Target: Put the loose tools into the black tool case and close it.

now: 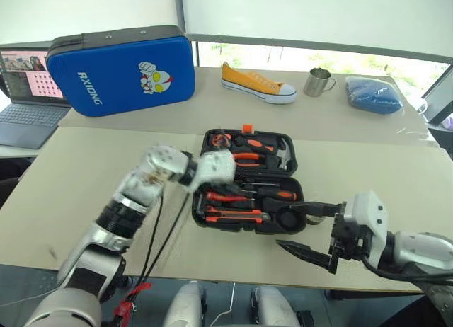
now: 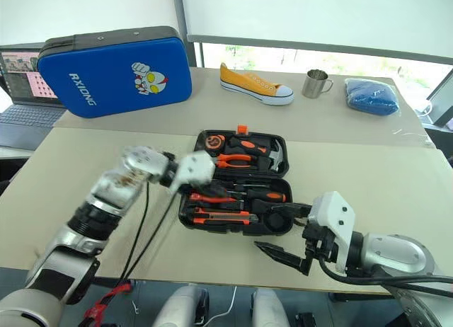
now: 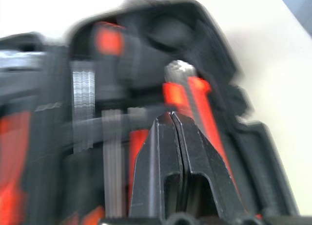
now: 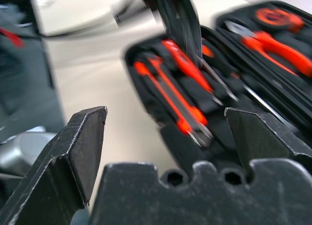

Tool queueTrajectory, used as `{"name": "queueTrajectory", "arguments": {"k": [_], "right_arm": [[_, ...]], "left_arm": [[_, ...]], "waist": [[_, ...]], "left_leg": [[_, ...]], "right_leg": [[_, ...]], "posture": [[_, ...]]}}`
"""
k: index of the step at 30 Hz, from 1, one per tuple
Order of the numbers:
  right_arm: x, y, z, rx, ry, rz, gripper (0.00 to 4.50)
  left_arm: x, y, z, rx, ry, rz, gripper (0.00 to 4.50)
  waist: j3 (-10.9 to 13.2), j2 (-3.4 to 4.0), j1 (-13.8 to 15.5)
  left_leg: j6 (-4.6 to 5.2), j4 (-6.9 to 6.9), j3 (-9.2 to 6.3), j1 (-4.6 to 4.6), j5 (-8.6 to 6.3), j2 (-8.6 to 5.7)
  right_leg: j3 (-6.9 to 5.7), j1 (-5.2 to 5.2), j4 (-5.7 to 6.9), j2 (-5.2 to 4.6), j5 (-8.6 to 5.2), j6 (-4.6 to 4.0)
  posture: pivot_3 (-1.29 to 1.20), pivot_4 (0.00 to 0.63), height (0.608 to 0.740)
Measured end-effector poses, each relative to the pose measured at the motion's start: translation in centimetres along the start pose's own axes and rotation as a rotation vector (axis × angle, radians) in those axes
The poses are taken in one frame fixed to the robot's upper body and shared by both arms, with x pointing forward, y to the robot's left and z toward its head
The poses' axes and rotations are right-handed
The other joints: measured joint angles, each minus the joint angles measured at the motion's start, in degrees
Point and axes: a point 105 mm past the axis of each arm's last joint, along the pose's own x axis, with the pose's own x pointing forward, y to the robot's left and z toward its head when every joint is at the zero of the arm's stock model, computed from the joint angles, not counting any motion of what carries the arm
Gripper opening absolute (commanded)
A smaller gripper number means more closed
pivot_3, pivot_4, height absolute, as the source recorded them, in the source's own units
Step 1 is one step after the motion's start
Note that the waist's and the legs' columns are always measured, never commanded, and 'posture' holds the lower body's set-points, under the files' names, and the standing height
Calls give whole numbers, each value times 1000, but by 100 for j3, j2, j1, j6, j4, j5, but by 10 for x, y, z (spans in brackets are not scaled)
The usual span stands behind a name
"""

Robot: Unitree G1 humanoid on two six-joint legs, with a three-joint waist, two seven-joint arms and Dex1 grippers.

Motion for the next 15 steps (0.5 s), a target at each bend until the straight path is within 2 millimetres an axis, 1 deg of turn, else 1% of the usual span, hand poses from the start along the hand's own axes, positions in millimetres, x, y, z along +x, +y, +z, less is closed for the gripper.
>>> {"name": "queueTrajectory", "arguments": {"k": [2,3,4,6,9,10,13,14,15], "right_arm": [[-11,-8,-6,20,22,-56,4500],[-16,-12,-8,29,32,-78,4500],[-25,-17,-13,46,48,-110,4500],[-41,-28,-19,69,72,-166,4500],[-64,-36,-24,98,103,-212,4500],[-78,-38,-28,116,128,-226,4500],[-99,-42,-31,135,172,-240,4500],[-103,-43,-31,135,185,-240,4500],[-107,-44,-31,135,197,-236,4500]], "left_arm": [[-29,9,12,-88,-63,98,567],[-40,11,15,-130,-83,131,738],[-55,11,18,-183,-101,168,1142],[-78,6,19,-248,-111,226,1875],[-101,-13,9,-309,-84,266,2875],[-114,-25,0,-351,-48,287,3254],[-134,-42,-8,-399,1,319,4342],[-137,-47,-8,-400,13,317,4448],[-141,-51,-7,-395,26,320,4448]], "waist": [[0,0,-6],[0,0,-6],[0,0,-9],[0,1,-15],[1,3,-29],[1,3,-46],[5,-3,-45],[4,-2,-42],[5,-3,-28]], "left_leg": [[0,0,0,-8,0,0],[0,1,0,-8,0,-1],[0,1,1,-8,0,-1],[0,-1,2,-6,0,0],[-1,-5,5,-4,0,3],[-1,-9,6,-2,0,4],[-3,-8,7,1,1,7],[-3,-8,9,4,1,7],[-3,-8,9,13,1,7]], "right_leg": [[1,-10,7,-2,0,0],[1,-10,7,-3,0,0],[1,-11,7,-3,0,0],[2,-10,6,-3,0,0],[5,-12,6,-4,-1,-2],[6,-11,6,-4,-3,-5],[4,-9,5,-4,-4,-8],[4,-7,2,-5,-5,-8],[3,4,-1,-6,-5,-8]], "posture": [[0,150,739],[0,150,739],[0,150,739],[0,150,739],[0,150,739],[0,150,739],[0,150,739],[0,150,739],[0,150,739]]}}
